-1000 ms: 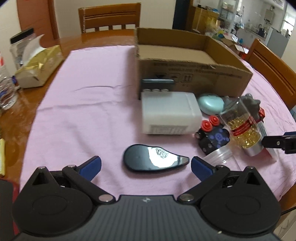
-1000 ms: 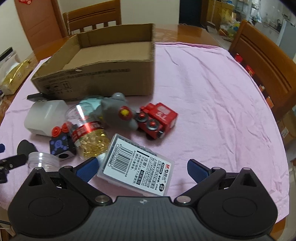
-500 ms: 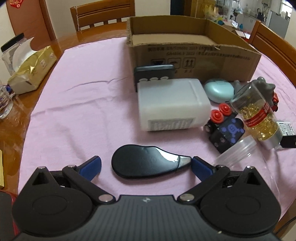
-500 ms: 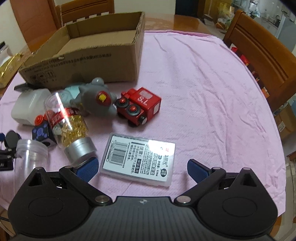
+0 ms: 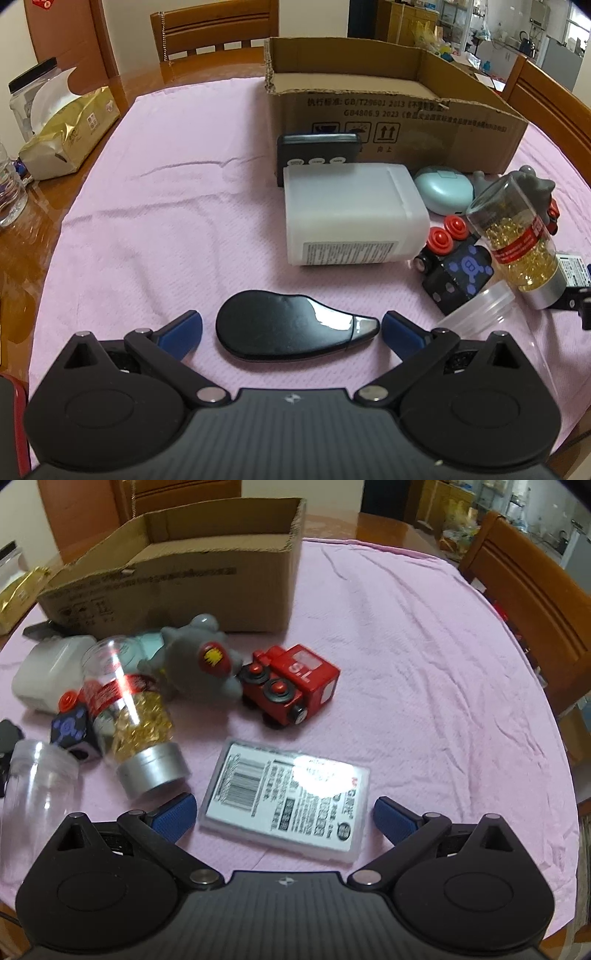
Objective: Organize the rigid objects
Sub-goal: 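Grasp the black correction-tape dispenser with the left tool while the right tool grasps the white barcode card, then carry the dispenser into the box and open the left tool while the right tool drops the card there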
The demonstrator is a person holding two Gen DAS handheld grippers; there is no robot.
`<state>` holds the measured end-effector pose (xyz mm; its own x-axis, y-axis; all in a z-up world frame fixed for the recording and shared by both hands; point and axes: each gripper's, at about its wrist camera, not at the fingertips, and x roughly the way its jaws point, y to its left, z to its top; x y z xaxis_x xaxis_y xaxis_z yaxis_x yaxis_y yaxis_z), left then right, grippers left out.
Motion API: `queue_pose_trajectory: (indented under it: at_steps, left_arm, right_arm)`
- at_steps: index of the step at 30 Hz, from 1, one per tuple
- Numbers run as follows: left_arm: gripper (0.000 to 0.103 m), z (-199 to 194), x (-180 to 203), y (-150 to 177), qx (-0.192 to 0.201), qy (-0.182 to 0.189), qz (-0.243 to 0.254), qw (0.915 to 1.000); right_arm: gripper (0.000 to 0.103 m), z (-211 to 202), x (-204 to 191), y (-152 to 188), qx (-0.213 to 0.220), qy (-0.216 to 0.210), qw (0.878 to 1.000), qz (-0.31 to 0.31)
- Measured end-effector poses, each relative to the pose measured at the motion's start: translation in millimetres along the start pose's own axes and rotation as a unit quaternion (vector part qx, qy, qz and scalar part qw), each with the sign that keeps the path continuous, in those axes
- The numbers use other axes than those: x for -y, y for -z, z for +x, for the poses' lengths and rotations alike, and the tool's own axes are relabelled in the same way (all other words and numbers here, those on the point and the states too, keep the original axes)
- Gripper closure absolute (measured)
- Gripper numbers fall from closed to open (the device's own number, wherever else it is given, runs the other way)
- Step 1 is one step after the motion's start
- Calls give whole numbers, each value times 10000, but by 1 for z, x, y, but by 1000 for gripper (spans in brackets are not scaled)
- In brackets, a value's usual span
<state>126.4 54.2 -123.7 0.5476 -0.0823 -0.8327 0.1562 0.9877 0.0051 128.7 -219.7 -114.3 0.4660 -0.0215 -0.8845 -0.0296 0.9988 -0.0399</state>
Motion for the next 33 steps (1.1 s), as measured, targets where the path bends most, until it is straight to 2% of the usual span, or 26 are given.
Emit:
queue_pose_trajectory:
  at_steps: [6,10,17,20,24,33]
  left_arm:
    - [1,-4,1,4,-68,-15,42,10000]
    - [0,-2,4,4,66,91,260,9996]
    - [1,0,0,0,-50,205,328,9992]
    - [4,0,1,-3,-99,238,320,9992]
    - [13,-2,1,-5,-101,279,384,9988]
    - [14,-5,-4,-11,-286,357,444,9980]
  right_arm:
    - [0,-1,16,5,135,13,9999,52]
    - [0,-1,16,3,154,23,9999,49]
    - [0,3,14,-6,157,-4,9999,-2]
    - [0,4,10,-8,163,38,9999,-35]
    - [9,1,7,-10,169,-23,9998,-105]
    - [10,-3,4,-14,2,110,9994,-317]
